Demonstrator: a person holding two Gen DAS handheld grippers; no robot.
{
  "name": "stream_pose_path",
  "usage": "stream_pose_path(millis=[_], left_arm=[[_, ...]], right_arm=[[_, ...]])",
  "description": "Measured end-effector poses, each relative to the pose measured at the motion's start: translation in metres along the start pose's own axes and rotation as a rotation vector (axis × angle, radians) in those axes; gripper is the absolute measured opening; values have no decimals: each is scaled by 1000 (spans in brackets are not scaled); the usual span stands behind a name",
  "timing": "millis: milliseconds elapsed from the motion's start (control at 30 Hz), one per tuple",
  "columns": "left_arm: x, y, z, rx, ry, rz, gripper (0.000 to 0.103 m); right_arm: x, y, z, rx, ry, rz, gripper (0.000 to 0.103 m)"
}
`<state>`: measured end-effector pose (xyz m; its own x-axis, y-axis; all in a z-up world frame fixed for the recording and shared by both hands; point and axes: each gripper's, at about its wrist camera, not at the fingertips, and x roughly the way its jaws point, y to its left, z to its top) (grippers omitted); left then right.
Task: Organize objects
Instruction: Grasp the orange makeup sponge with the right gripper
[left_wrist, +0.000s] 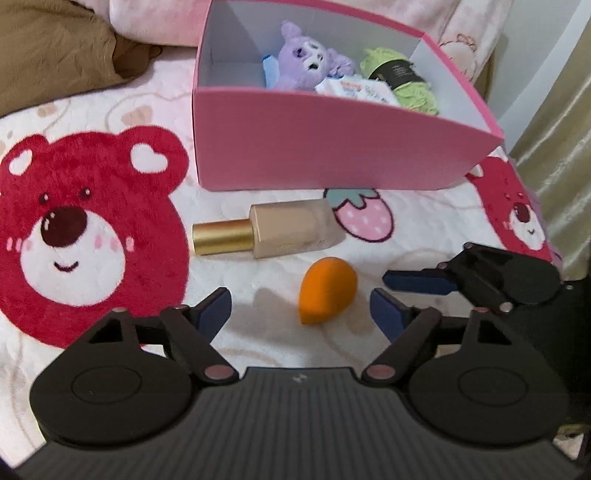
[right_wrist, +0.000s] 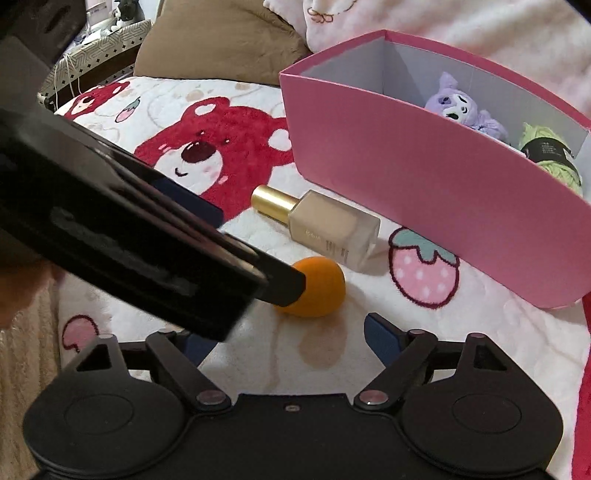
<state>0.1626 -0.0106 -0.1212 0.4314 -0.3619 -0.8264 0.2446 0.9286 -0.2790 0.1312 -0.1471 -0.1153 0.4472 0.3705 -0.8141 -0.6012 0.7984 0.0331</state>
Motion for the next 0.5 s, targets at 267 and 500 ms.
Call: stream_pose_path(millis=[267,500], left_arm=[[11,11,-3,-61,-17,-56,59],[21,5,-3,-58,-11,-106,32]], right_arm=[[24,-5,6,-40,6,-44,76],[30,-3,13,-78,10,-86,56]])
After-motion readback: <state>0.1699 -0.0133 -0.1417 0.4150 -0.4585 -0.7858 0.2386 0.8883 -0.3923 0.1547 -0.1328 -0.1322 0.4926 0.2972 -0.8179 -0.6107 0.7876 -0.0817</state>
